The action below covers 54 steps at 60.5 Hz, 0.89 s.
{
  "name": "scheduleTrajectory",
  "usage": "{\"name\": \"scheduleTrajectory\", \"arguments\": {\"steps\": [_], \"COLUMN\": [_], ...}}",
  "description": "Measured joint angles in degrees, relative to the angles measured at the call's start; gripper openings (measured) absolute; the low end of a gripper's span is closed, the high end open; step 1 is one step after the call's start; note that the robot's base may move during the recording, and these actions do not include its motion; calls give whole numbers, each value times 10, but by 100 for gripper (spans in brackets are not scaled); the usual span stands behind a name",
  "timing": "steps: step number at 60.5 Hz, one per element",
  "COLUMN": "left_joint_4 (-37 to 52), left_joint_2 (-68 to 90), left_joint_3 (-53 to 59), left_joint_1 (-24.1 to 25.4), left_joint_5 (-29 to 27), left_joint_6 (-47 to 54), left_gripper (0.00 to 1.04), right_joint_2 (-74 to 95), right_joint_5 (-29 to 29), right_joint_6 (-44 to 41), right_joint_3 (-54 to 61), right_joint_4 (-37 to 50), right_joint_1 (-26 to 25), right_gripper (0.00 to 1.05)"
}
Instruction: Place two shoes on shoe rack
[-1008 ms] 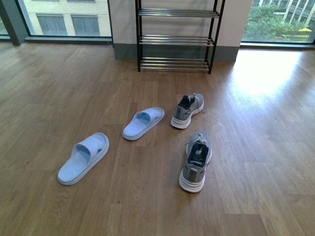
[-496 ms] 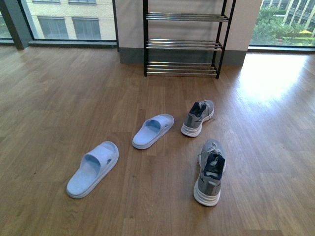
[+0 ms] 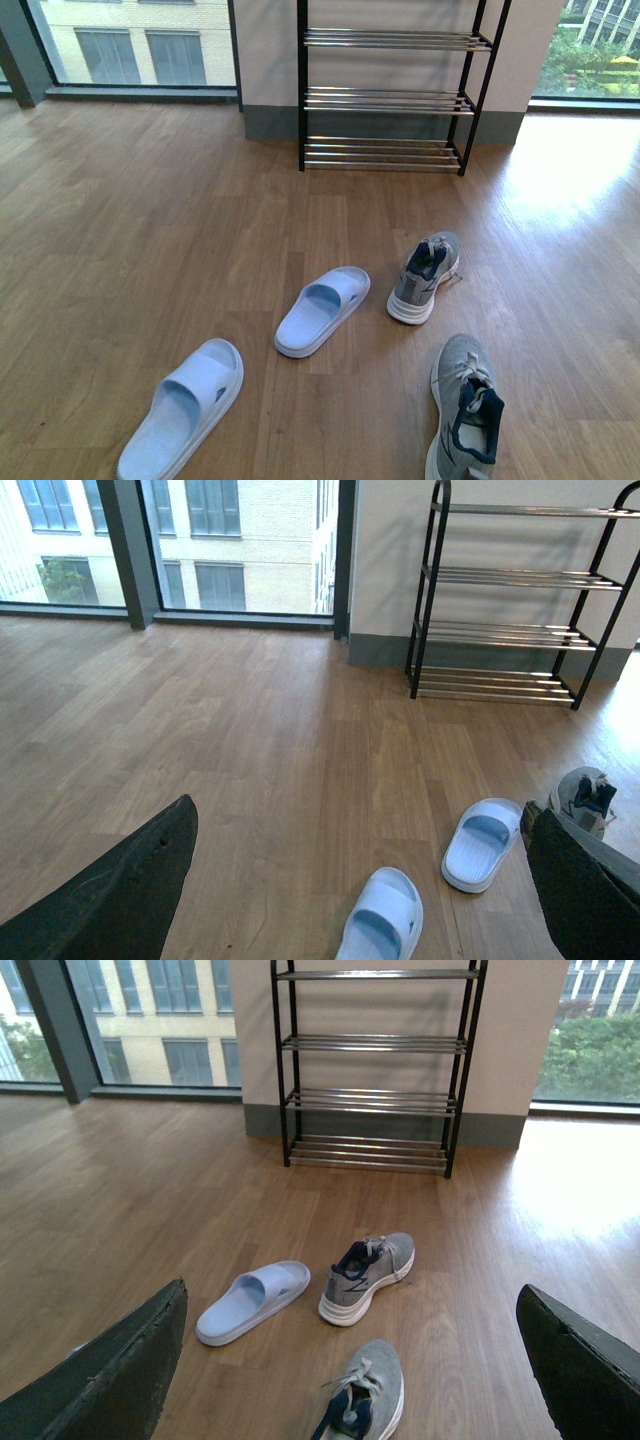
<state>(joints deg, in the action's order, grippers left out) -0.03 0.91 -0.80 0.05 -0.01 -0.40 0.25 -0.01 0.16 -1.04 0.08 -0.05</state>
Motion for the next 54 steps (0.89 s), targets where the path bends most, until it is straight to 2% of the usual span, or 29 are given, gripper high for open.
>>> {"name": "scheduleTrajectory", "arguments": {"steps": [54], "left_joint_4": [0], "left_joint_2": [0], "left_joint_3": [0], "left_joint_1": [0], "left_joint_5": [0], "left_joint_6": [0], "left_gripper": [95], "right_joint_2": [1], "right_joint_5": [3], "right_joint_6": [1], "right_joint_3": [0], "right_joint_4": [-1], "right_joint_1": [0], "right_gripper": [95]}}
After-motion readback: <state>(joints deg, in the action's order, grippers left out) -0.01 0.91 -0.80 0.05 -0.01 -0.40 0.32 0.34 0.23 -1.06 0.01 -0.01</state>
